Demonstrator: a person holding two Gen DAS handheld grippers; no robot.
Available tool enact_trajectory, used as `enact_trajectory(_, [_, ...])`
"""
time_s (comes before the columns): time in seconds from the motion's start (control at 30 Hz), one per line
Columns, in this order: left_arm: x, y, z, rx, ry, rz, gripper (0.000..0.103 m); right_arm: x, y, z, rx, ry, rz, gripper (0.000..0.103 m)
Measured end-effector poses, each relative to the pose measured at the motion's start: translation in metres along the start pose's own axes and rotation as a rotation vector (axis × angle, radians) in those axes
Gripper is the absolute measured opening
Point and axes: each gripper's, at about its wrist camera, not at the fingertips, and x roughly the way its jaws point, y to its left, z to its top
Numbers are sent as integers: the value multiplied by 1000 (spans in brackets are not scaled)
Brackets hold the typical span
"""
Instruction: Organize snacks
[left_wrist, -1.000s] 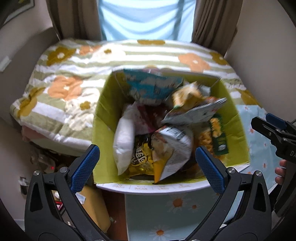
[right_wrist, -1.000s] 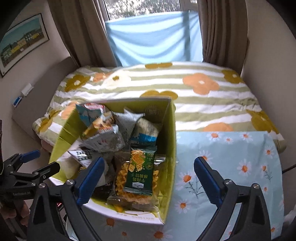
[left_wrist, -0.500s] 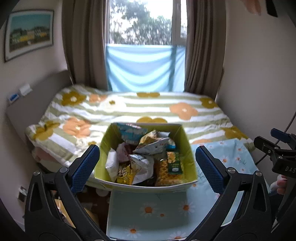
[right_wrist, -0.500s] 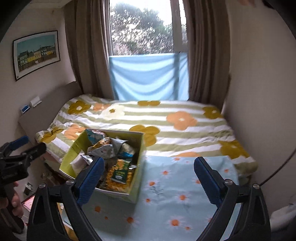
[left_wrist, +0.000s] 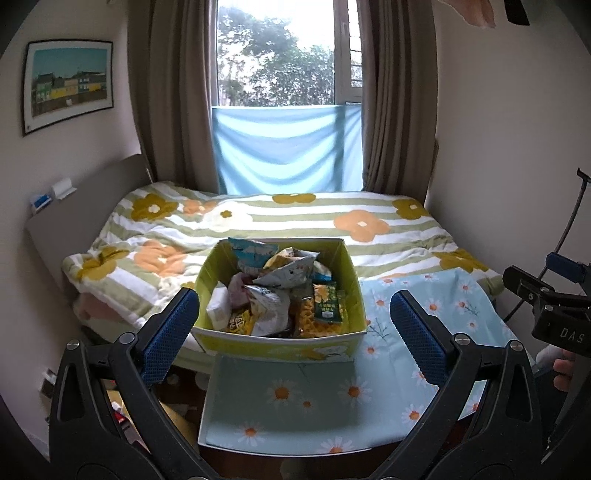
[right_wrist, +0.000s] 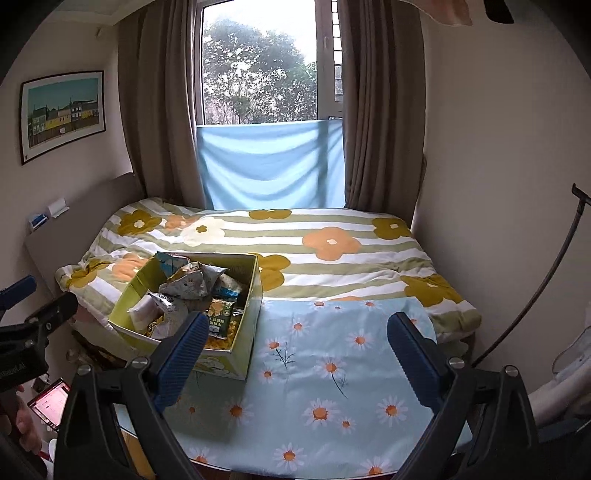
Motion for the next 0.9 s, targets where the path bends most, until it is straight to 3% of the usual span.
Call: enact_trajectory(0.9, [-6, -2, 1, 8, -12, -27, 103, -7, -4, -1, 18, -8, -21, 96])
